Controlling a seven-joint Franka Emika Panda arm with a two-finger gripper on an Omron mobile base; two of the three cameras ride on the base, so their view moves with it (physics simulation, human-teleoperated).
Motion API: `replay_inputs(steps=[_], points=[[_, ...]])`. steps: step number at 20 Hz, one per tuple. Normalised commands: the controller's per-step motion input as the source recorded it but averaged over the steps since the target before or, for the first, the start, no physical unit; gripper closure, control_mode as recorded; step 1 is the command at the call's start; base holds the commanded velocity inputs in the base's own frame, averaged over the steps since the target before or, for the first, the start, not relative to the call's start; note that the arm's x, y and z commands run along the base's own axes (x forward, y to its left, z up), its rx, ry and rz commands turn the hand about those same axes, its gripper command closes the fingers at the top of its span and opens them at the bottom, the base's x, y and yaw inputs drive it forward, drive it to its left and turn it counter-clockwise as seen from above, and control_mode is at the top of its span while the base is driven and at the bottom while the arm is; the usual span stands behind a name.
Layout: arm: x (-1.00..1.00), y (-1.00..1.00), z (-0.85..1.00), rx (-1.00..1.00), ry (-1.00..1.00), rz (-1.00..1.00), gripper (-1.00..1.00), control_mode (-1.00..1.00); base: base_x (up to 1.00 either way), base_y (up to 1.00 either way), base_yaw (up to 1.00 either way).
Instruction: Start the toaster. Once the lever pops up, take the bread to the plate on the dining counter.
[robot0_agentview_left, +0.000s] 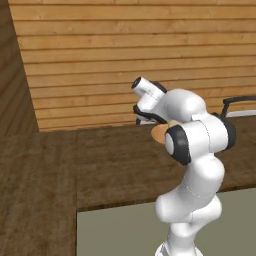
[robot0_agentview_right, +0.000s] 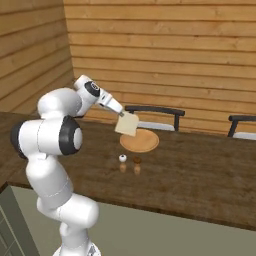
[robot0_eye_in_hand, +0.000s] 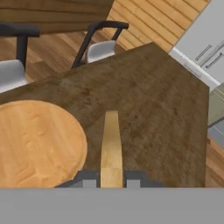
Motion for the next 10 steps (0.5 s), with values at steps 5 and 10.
replay_inputs(steps=[5,10], points=[[0.37,-0.16,-0.56,0.00,0.13,0.00,1.00,-1.00,0.00,0.00,0.00],[0.21,-0.27,-0.60,0.00,0.09,0.00,1.00,-1.00,0.00,0.00,0.00]])
